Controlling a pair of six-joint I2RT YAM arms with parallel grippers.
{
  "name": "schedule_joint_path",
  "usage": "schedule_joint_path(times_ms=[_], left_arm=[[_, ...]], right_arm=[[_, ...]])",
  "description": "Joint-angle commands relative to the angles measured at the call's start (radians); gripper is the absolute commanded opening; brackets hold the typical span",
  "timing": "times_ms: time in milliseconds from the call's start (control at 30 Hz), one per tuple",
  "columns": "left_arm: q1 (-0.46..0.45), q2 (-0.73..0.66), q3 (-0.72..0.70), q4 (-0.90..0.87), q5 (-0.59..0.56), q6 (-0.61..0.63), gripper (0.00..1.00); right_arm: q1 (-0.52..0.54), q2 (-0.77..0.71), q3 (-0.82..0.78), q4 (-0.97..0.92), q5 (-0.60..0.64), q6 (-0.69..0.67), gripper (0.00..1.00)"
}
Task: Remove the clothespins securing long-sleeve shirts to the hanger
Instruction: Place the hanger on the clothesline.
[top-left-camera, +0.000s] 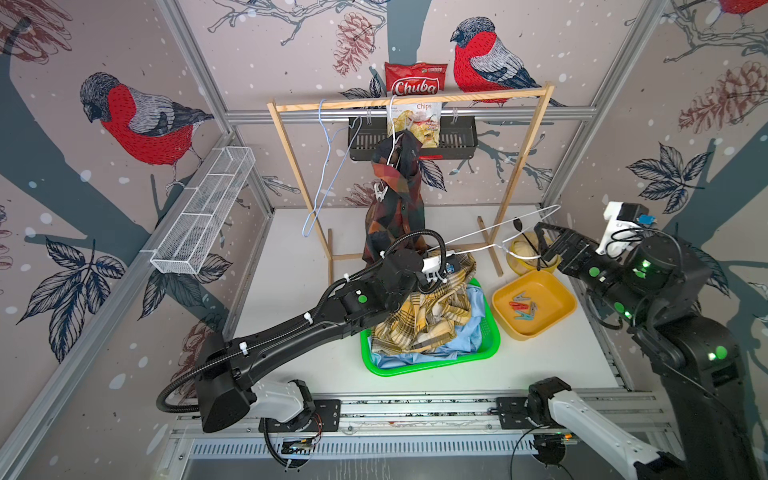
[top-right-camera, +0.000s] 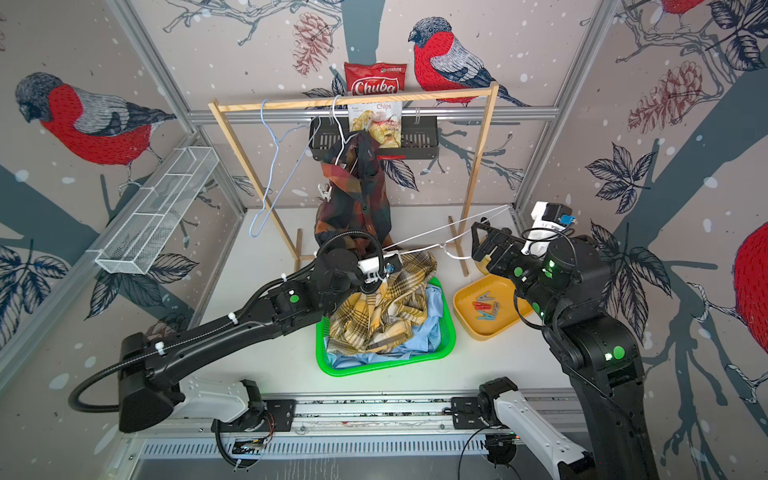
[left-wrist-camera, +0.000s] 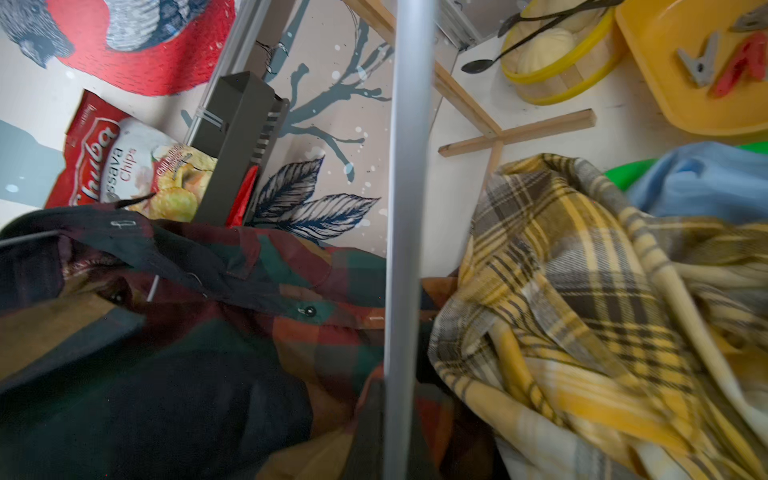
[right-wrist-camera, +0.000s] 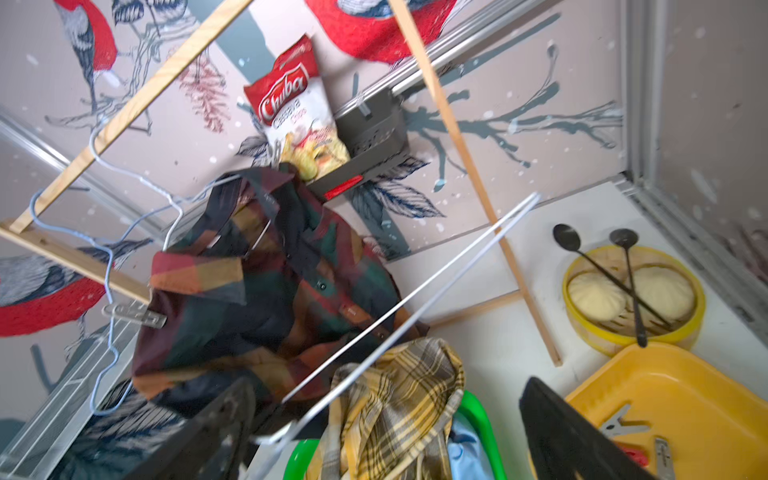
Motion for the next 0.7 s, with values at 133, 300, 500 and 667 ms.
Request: schedule_joint_path(times_ms=[133,300,500,667], left_arm=[[-0.008,-0.091,0.085,-0.264,0.098,-0.342,0.00],[-0.001,-0.057,0.251,-0.419,0.141,-0.555,0.00],[0.055,0.105,0.555,-0.639,0.217,-0.796,0.00],[0.089,0.255,0.771,-0.720,0.243,-0.876,0.00]], right_arm=[[0.000,0.028,0.004,0.107,0.132,0.075,1.00],[0.000,0.005,-0.081,0.153,0.101,0.103,1.00],[0.001,-0.025,-0.130,0.162,0.086,0.120,1.00],[0.000,-0.046,-0.164,0.171,0.071,0.124,1.00]])
